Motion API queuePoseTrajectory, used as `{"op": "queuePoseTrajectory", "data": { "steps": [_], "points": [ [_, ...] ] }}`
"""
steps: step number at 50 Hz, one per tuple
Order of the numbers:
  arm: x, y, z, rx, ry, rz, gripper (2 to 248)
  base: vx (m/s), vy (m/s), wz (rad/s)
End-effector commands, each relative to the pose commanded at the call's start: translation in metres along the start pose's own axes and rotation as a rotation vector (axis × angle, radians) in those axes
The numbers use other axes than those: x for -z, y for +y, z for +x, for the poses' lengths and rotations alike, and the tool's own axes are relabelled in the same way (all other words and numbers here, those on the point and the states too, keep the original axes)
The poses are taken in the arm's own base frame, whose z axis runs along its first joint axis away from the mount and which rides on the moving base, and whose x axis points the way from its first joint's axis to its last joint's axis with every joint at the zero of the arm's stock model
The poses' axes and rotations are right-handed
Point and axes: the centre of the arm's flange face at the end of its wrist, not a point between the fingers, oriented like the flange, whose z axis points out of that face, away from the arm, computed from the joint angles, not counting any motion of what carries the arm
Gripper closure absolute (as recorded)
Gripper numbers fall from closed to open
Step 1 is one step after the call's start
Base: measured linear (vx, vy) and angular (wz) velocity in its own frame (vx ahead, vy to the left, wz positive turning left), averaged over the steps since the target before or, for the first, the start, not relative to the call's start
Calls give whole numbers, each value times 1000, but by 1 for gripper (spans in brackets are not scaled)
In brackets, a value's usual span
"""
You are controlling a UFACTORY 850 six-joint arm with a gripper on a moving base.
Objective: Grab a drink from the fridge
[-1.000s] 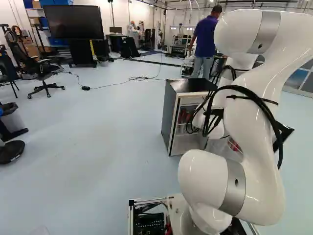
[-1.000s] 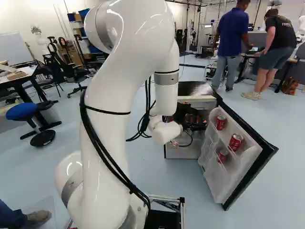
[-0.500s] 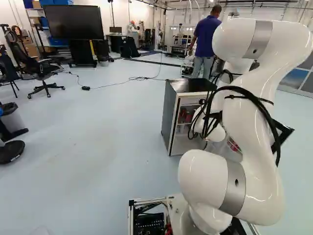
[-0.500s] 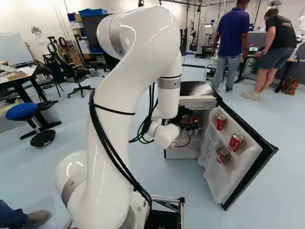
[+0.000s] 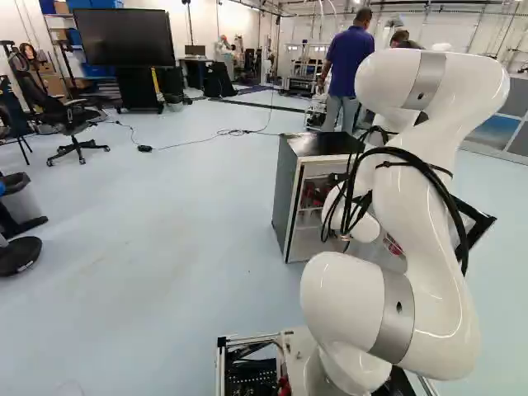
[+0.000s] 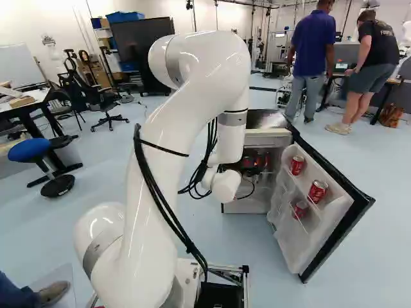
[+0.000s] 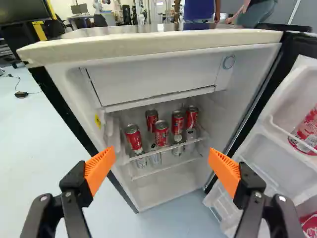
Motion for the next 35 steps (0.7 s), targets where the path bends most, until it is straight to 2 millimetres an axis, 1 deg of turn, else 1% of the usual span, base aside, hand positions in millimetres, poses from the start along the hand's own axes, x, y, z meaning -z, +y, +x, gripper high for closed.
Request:
{"op": "queuePoseTrajectory", "data": {
  "steps": [16,35],
  "points": [
    [-23,7,-16,-3,-9,-1,3,0,0,0],
    [-59,6,-34,4,-7,17,3,0,0,0]
  ]
}}
